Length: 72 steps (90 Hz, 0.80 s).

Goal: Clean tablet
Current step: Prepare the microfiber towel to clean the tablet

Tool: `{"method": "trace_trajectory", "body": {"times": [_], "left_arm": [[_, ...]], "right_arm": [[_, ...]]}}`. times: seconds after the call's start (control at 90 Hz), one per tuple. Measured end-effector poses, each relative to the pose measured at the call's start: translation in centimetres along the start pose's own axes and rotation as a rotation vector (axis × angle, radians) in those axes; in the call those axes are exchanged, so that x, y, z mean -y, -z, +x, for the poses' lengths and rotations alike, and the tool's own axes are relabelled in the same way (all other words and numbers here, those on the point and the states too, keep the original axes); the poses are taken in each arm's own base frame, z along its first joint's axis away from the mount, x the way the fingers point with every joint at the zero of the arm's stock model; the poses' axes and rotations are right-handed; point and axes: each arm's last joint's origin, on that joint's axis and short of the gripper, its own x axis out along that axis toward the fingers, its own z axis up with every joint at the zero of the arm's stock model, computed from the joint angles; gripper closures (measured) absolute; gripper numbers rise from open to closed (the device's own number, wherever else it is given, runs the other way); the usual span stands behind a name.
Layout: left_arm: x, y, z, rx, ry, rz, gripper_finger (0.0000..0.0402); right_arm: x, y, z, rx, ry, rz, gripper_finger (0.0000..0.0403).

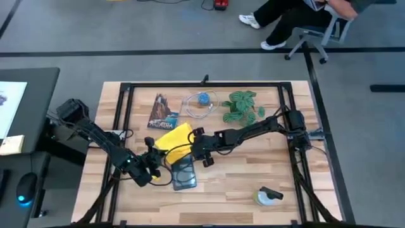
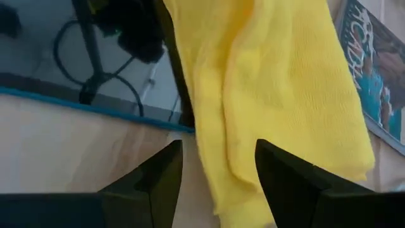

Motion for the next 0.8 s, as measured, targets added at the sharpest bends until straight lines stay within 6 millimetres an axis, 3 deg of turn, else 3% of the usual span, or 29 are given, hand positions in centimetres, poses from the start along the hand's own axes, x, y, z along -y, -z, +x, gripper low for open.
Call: {"method": "trace_trajectory", "body": {"times": [0.244,0.6,0.8], "left_arm": [[0.0,0.0,0.0,0.000,0.000,-0.003,0.0402],[0.0,-0.1,0.0,0.008,0.002,-0.036,0.0402],[0.0,-0.1,0.0,0.008,0.002,-0.038,0.0402]], "right_arm": [[0.0,0.6,0.0,-0.048,-0.034,-0.117,0.0219],[1.1,0.9,0.2,-0.036,-0.012,-0.094,0.0249],[0.7,0.9,0.2,-0.013,-0.094,-0.096,0.0261]]}}
